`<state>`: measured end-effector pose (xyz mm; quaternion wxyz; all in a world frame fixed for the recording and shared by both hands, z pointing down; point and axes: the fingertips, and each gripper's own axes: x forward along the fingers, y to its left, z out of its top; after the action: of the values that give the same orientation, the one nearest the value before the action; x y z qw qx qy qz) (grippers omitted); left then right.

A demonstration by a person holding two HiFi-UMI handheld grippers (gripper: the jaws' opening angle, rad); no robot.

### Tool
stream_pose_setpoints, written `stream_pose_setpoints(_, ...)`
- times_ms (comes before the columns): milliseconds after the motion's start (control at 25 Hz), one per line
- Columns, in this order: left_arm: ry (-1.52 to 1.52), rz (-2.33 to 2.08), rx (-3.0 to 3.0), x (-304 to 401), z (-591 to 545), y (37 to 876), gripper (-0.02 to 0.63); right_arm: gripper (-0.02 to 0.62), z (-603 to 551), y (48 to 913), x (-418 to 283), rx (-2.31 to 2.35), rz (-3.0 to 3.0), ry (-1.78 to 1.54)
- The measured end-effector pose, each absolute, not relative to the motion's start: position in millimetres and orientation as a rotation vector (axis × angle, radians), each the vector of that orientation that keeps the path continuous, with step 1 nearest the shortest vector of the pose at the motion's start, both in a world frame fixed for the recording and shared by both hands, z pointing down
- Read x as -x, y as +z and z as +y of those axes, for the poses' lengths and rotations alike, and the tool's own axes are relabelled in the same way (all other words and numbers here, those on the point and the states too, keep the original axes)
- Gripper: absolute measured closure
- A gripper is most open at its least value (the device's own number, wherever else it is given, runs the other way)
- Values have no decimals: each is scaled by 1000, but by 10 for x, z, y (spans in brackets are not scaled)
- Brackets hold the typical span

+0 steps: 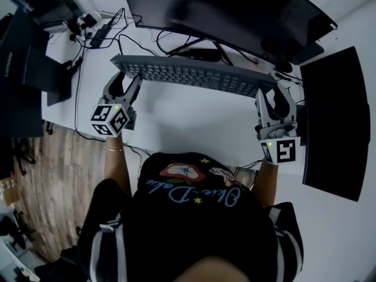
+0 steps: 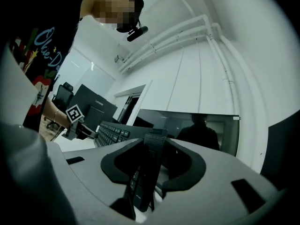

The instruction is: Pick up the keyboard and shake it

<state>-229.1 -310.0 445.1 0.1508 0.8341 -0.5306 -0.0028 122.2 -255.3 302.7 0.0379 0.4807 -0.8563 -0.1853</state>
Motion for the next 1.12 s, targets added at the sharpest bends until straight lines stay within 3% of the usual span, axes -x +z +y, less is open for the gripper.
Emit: stream_pose_setpoints(1120, -125, -1571, -2442, 2403, -3135, 4216, 371, 483, -2322, 2609, -975, -1366, -2642, -860)
